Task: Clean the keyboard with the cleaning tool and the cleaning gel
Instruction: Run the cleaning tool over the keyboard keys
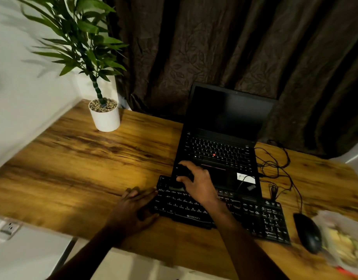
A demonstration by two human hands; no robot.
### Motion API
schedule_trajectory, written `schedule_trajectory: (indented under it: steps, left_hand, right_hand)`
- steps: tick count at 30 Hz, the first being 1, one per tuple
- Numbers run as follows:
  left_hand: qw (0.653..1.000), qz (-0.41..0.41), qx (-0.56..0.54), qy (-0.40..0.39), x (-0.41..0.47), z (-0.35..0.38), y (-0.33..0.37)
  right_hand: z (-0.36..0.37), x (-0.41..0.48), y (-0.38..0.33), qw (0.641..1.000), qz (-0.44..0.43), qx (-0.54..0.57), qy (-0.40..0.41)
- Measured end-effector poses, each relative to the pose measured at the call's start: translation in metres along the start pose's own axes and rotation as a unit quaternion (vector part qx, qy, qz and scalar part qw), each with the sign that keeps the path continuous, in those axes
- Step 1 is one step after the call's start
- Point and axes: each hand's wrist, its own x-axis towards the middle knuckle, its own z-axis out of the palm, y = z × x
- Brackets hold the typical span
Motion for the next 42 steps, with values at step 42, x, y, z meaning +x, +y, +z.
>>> schedule_trajectory:
  steps: [42]
  left_hand:
    - [1.000, 0.005, 0.017, 0.016, -0.001, -0.001, 0.004]
  right_hand:
    - [-0.066, -0.049, 0.048, 0.995, 0.084, -0.011, 0.048]
